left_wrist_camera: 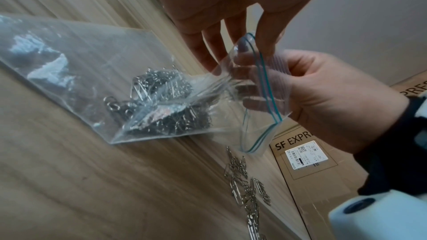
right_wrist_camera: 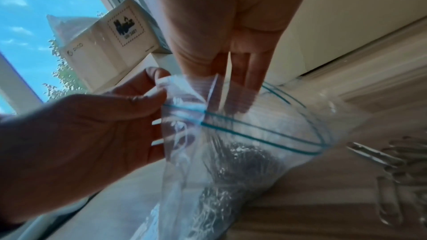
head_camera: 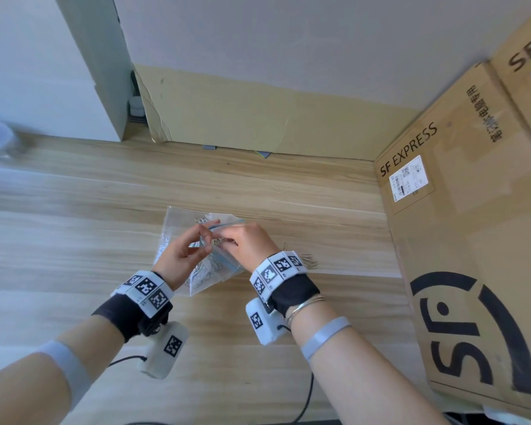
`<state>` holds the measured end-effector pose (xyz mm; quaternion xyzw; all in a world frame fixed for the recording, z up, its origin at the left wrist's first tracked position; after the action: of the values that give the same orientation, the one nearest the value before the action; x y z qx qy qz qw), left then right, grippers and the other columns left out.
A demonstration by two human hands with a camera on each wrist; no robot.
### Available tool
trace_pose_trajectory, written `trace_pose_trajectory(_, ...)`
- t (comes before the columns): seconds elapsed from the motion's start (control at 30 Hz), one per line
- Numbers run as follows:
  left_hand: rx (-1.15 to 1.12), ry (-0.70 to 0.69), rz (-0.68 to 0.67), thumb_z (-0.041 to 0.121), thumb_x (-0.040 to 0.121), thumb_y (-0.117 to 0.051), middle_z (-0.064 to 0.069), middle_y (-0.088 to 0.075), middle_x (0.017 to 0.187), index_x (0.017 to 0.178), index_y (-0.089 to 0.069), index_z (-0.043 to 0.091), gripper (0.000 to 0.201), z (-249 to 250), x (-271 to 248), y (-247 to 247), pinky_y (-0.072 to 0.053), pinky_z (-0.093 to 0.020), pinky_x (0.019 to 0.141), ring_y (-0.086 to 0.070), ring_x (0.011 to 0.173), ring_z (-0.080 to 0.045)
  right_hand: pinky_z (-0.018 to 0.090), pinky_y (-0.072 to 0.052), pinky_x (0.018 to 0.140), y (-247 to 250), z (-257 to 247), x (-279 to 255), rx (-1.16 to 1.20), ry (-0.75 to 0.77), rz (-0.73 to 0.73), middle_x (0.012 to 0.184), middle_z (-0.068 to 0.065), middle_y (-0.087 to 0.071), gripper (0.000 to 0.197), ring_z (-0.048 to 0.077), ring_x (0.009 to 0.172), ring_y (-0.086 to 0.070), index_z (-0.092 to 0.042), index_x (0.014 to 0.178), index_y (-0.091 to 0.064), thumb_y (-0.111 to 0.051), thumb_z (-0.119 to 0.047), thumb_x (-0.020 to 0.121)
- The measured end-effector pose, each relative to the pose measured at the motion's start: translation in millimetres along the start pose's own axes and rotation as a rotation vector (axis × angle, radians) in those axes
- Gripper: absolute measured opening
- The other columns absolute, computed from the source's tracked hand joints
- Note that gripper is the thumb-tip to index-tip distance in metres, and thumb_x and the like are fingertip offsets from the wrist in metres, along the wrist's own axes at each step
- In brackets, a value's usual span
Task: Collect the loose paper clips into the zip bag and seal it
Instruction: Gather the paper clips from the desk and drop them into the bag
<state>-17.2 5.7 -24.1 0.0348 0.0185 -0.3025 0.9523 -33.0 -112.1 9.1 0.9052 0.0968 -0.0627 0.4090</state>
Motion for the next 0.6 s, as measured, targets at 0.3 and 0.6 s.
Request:
trace_pose_trajectory(0.3, 0.033, 0.011, 0.053, 0.002, 0.087, -0.05, 0.014, -0.05, 0.127, 0.065, -0.047, 0.035, 0.04, -2, 0, 6, -0.045, -0.01, 0.077, -0.057, 0.104, 0.0, 0.024, -0.042, 0.089, 35, 124, -44, -0.022, -0.404, 0.158, 0.118, 0.004, -0.058, 0.029, 0.016, 0.099, -0.055, -0.018, 0.117, -0.059, -0.045, -0.011, 0.092)
trace_pose_trajectory(0.6, 0.029, 0.01, 0.037, 0.002, 0.087, -0.05, 0.012, -0.052, 0.124, 0.065, -0.047, 0.036, 0.04, -3, 4, 1, -0.046, -0.009, 0.077, -0.058, 0.101, 0.005, 0.022, -0.035, 0.098, 2, 134, -66, 0.046, -0.377, 0.037, 0.12, 0.006, -0.058, 0.028, 0.021, 0.112, -0.052, -0.014, 0.112, -0.063, -0.048, -0.006, 0.09)
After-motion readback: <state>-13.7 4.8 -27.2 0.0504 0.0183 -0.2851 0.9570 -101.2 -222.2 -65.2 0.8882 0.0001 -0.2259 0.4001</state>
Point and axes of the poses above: each hand's wrist, its own x-axis towards the middle knuckle, its own y-axis out of the back of the hand, z = x × y, the point moved 6 cm from there along x, towards the middle knuckle
